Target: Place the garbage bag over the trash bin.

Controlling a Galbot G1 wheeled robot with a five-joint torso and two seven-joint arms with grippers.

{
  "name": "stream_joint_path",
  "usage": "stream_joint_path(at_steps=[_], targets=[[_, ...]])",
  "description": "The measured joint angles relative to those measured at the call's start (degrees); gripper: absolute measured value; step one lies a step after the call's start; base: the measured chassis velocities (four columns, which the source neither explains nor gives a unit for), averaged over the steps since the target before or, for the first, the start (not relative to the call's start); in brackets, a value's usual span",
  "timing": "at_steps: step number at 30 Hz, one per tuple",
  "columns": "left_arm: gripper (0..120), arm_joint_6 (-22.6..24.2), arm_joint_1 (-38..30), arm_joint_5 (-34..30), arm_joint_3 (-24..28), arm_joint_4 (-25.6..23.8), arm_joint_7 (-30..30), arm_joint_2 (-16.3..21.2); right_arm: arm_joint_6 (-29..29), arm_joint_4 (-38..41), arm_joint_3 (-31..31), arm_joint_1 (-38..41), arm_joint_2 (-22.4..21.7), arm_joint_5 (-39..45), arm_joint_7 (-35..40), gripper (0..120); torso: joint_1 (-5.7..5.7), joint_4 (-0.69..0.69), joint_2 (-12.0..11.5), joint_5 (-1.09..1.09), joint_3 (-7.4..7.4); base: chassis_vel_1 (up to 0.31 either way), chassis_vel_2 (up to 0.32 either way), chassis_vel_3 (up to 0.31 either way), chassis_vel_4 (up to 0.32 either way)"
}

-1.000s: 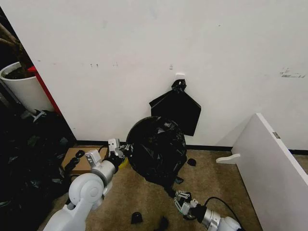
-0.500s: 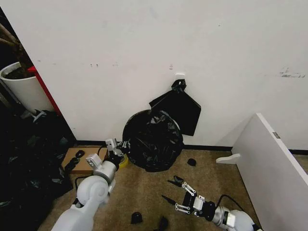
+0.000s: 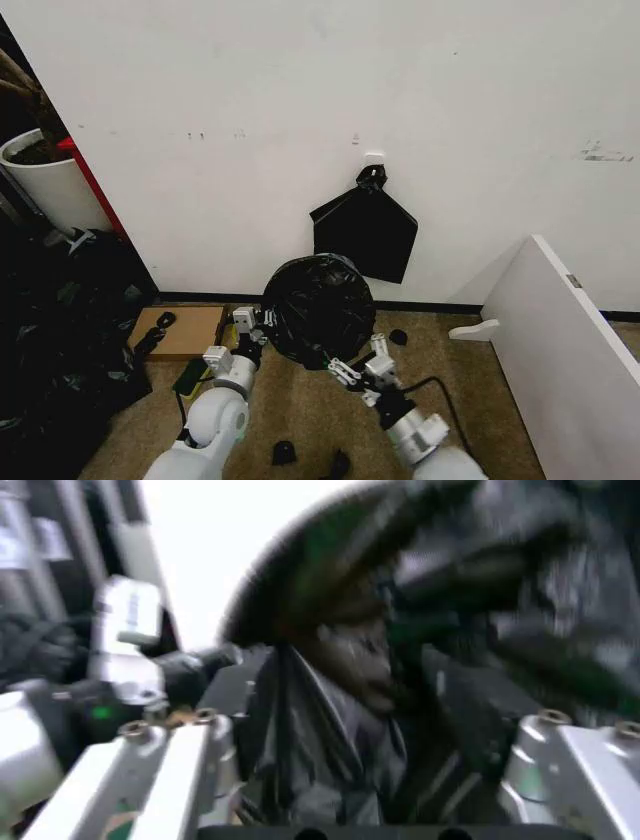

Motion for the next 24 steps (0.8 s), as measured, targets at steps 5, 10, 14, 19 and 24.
stream_joint_path(at_steps=[5,10,14,19,24], targets=[[0,-2.3,-0.3,3.7,0.8,1.5,0.9,-0.6,-9.2,1.1,-2.8,2.4,3.1,6.0,9.8,36,0.00,-0.03,0.0,-0.02,0.00,0.000,0.000,0.000,0.000],[0,-3.4,0.5,6.0,0.9,2.0,1.1,-1.0,-14.9,-1.3,-3.5,6.8,6.5,7.7,17.9,18,0.00,0.01,0.0,0.00,0.00,0.000,0.000,0.000,0.000],[0,-3.5,0.9,6.3,1.0,1.8,1.1,-1.3,-16.5,-3.6,-4.0,9.3,8.5,8.1,21.3,4,0.00,0.00,0.0,0.00,0.00,0.000,0.000,0.000,0.000],[0,-3.3,1.0,6.4,1.0,0.6,1.1,-1.4,-18.1,-6.7,-5.2,11.4,11.0,7.4,22.9,0,0.00,-0.01,0.0,-0.01,0.00,0.000,0.000,0.000,0.000],[0,-3.1,1.5,6.3,0.9,-0.7,1.0,-1.4,-20.3,-9.6,-6.1,12.6,12.3,5.2,25.4,0,0.00,-0.01,0.0,-0.01,0.00,0.000,0.000,0.000,0.000]])
